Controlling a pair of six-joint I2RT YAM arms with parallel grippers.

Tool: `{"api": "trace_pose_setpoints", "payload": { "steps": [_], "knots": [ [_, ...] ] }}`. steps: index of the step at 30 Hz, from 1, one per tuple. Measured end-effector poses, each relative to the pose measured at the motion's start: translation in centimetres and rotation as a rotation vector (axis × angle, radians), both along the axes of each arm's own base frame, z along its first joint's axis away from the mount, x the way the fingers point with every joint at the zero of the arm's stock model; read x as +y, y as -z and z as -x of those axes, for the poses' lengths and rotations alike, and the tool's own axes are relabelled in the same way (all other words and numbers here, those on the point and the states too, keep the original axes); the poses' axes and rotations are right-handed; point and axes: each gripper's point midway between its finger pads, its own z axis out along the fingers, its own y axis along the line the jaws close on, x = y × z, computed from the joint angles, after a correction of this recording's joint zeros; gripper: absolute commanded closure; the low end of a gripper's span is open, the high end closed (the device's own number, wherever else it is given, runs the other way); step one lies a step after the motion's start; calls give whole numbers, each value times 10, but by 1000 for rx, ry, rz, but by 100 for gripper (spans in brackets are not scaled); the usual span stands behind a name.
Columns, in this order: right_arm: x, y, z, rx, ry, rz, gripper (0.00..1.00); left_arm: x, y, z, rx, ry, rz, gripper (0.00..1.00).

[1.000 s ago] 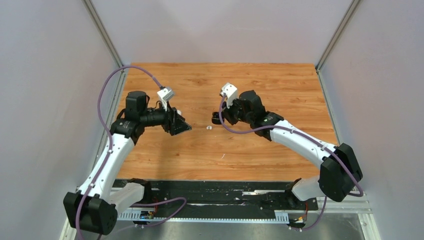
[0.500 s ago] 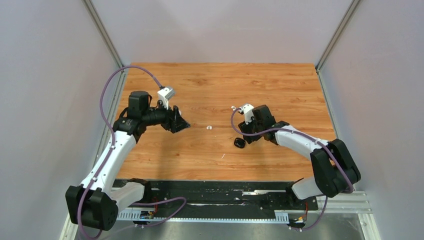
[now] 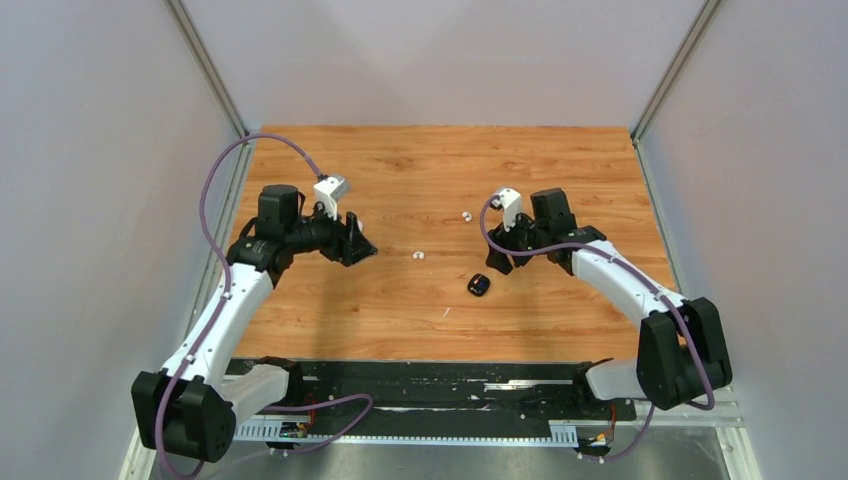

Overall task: Insert the wireless bluetooth earbuds into the charging case
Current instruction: Place the charging case at the center of the board, then pick up the charging case at the center of the board.

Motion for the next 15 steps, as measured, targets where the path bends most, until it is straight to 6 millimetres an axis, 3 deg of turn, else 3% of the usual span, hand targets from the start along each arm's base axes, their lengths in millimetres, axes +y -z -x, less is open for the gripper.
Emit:
{"api": "trace_pose_setpoints", "payload": {
  "steps": [4, 10, 15],
  "knots": [
    [17, -2, 4, 16, -100, -9, 44, 12, 14, -8, 35, -79, -63, 27],
    [61, -27, -33, -52, -256, -32, 47, 35, 39, -28, 185, -224, -183, 30],
    [85, -43, -57, -75, -286, -63, 47, 66, 65, -53, 284, -384, -280, 30]
  ]
}}
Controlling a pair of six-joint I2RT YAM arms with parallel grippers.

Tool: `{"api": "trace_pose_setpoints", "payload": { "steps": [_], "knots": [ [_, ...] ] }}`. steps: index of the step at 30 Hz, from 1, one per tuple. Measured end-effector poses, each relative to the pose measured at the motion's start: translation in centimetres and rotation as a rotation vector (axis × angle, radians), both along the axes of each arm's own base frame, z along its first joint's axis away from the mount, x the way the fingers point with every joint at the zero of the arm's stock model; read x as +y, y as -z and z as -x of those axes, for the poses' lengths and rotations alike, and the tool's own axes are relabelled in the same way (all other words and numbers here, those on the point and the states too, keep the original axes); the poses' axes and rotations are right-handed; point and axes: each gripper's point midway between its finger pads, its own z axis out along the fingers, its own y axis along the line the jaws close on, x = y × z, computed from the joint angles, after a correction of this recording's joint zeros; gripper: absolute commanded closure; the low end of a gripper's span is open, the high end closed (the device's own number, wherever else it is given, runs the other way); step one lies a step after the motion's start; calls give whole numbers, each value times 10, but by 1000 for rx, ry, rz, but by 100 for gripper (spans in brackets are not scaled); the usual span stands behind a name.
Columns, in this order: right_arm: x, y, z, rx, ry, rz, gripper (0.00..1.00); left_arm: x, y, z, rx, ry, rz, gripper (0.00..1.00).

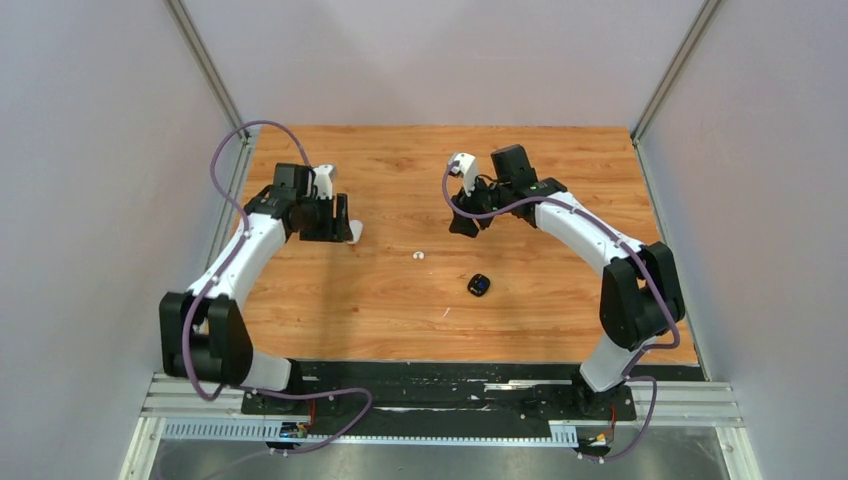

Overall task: Insert the wireless bluetooth earbuds into the charging case
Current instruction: Pick up the charging case at the center of the board.

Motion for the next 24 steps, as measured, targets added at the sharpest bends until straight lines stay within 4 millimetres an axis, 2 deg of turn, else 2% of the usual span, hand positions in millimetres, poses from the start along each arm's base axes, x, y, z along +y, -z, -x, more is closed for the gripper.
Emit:
{"api": "trace_pose_setpoints", "payload": {
  "steps": [5, 8, 10, 13, 18, 24],
  "knots": [
    [5, -2, 2, 32, 12, -9, 46, 16, 35, -48, 85, -72, -102, 31],
    [5, -4, 5, 47, 27, -13, 46, 13, 65, -75, 135, -74, -116, 33],
    [2, -7, 10, 46, 38, -15, 46, 12, 76, -83, 161, -70, -116, 36],
    [-6, -17, 24, 33, 52, -19, 46, 8, 91, -105, 175, -67, -115, 38],
    [-19, -31, 42, -8, 70, -25, 46, 6, 101, -122, 178, -62, -119, 45],
    [-27, -23, 45, -5, 94, 3, 46, 0, 111, -119, 202, -45, -123, 45]
  ]
}}
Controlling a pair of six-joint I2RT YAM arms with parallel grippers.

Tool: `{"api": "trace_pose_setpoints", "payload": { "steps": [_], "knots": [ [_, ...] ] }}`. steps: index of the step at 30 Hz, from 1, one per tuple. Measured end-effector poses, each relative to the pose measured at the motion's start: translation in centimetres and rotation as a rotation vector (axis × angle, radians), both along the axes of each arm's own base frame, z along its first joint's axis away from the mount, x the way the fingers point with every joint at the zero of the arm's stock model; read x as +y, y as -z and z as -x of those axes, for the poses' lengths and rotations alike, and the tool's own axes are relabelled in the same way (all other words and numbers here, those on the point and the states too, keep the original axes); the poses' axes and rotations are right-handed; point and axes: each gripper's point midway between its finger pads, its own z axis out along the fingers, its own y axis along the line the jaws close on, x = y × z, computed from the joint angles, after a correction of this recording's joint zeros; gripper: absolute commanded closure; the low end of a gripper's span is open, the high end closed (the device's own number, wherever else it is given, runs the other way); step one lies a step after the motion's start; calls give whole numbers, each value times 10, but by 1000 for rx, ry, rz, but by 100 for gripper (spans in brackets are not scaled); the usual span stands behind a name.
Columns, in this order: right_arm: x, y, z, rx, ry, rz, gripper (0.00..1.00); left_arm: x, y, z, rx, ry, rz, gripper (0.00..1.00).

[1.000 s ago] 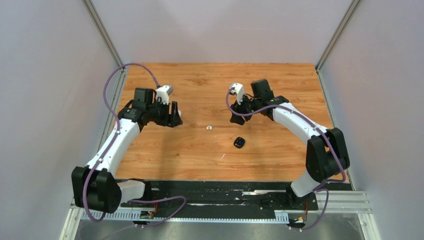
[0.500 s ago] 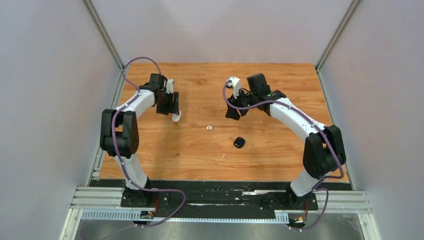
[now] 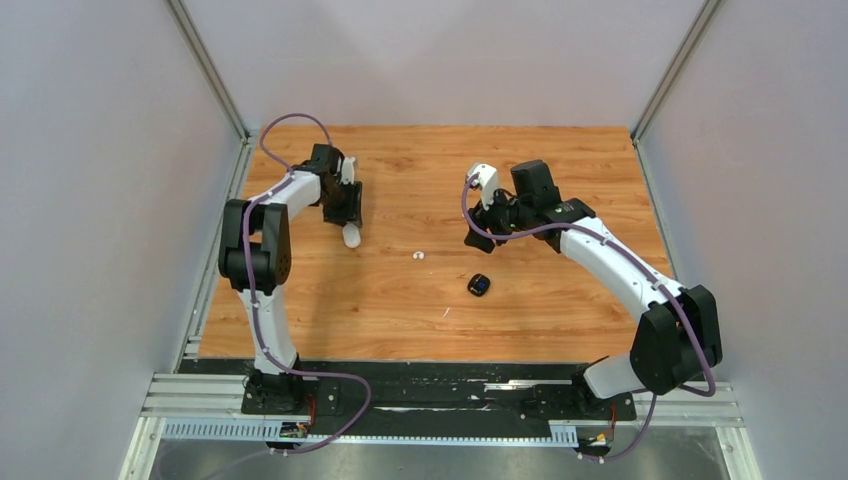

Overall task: Insert the wireless bluetooth earbuds into the charging case
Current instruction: Pick up the charging case at the center of the board.

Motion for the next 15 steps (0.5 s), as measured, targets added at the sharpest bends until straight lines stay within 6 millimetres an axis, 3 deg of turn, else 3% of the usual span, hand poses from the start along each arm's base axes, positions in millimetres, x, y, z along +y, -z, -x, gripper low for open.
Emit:
{"api": "trace_pose_setpoints", "payload": {
  "steps": [5, 11, 15],
  "knots": [
    [-1, 1, -1, -1, 9, 6, 46, -11, 4, 12, 15, 26, -6, 51],
    [-1, 7, -2, 14, 12, 9, 45, -30, 3, 35, 30, 78, -18, 32],
    [0, 7, -3, 14, 15, 6, 45, -25, 0, 52, 37, 64, -68, 27]
  ]
}}
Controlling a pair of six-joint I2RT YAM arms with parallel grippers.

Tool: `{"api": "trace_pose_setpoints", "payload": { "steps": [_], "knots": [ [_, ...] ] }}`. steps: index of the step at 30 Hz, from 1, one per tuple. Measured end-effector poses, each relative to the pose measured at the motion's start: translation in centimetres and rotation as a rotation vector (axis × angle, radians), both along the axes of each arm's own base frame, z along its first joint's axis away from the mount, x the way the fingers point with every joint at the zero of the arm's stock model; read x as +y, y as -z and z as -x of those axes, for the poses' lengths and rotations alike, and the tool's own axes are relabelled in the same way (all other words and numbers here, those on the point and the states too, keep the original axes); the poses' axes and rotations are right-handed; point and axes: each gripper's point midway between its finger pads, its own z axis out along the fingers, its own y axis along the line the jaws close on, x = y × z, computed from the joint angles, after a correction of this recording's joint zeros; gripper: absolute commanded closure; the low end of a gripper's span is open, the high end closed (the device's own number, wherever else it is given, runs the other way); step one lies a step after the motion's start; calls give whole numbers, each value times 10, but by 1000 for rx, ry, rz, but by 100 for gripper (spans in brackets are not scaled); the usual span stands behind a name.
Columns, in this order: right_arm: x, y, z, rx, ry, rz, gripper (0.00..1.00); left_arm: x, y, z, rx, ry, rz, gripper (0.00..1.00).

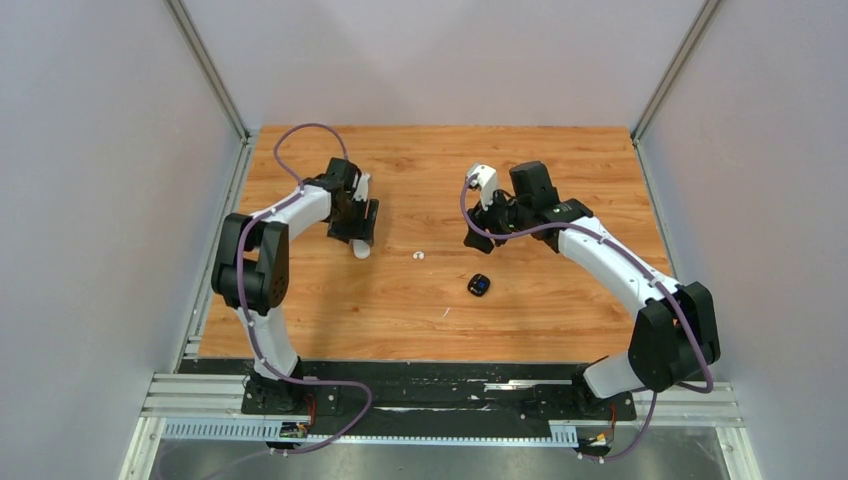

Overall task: Insert the wireless bluetooth earbuds into the charging case
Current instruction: Pick up the charging case at the center of the board.

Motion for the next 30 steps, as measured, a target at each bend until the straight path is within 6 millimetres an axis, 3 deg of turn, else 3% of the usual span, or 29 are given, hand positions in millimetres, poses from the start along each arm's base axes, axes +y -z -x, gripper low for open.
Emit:
{"api": "trace_pose_setpoints", "payload": {
  "steps": [5, 9, 19, 24, 30],
  "knots": [
    [-2, 9, 5, 17, 3, 5, 45, 11, -33, 16, -72, -73, -3, 32],
    [-3, 15, 8, 33, 6, 10, 44, 5, -55, 11, -134, -112, 57, 37],
    [-6, 9, 6, 14, 22, 12, 46, -4, -4, 18, 12, -135, 80, 52],
    [-8, 7, 6, 9, 28, 13, 46, -8, -6, 12, 10, -131, 95, 57],
    [-8, 3, 8, 13, 37, 3, 45, -13, -5, 8, -2, -85, 98, 51]
  ]
}}
